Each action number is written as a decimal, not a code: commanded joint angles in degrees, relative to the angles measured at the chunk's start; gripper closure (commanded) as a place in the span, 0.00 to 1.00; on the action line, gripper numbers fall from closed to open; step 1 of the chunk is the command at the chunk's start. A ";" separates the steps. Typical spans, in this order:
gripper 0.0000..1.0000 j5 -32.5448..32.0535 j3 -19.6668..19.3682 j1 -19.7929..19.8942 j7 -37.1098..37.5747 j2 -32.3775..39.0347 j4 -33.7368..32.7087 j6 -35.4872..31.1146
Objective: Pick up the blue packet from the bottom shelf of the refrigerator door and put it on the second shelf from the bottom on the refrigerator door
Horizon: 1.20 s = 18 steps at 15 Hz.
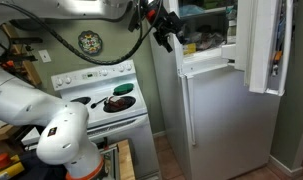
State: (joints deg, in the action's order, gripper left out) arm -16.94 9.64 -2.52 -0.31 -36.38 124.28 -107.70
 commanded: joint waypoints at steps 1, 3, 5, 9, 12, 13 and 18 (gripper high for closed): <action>0.00 -6.59 0.98 -1.05 -4.29 2.85 -1.59 -5.70; 0.00 -5.60 0.69 -1.19 -2.76 1.84 -0.92 -5.29; 0.00 -5.96 0.73 -1.24 -2.83 2.42 -1.21 -5.79; 0.00 -6.93 1.08 -0.86 -2.49 2.37 -1.31 -6.14; 0.00 -15.80 1.80 -0.06 -6.57 2.96 -1.65 -9.81; 0.00 -18.39 1.87 0.08 -7.16 3.22 -1.70 -11.36; 0.00 -32.25 0.68 0.20 -9.37 6.32 -1.19 -21.64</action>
State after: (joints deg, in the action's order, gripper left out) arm -41.78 11.08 -2.79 -8.31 -32.43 123.04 -123.70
